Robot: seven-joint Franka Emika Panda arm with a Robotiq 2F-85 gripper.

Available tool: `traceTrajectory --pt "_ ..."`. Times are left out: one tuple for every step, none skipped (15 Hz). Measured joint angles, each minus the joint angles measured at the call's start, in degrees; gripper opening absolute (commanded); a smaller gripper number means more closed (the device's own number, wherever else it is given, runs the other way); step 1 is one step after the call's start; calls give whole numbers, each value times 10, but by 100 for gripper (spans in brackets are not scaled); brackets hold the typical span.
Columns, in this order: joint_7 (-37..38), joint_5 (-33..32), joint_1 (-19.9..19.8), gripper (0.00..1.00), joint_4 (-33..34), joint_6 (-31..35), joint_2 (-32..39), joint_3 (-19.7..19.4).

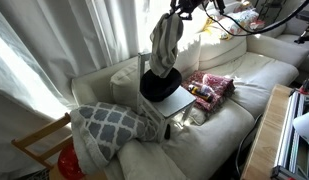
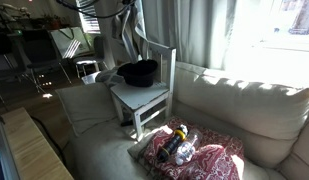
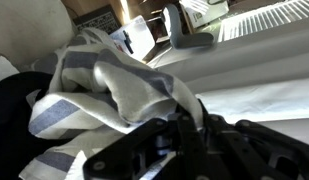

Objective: Put the grey towel in the black hat and put the red towel

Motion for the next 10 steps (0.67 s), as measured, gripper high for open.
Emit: traceTrajectory --pt "-10 3 7 2 -4 22 6 0" --pt "-14 4 12 2 -7 37 12 1" --pt "-16 4 17 2 -8 50 20 1" --pt "-16 4 22 2 -9 58 28 1" --pt "-16 4 25 2 -10 65 37 2" --pt "-16 4 28 2 -11 71 45 2" --pt "-16 4 31 2 -11 79 54 2" --pt "-17 4 34 2 -12 91 63 3" --pt "-19 4 38 2 -12 105 72 3" --pt "-24 4 41 2 -12 124 81 5"
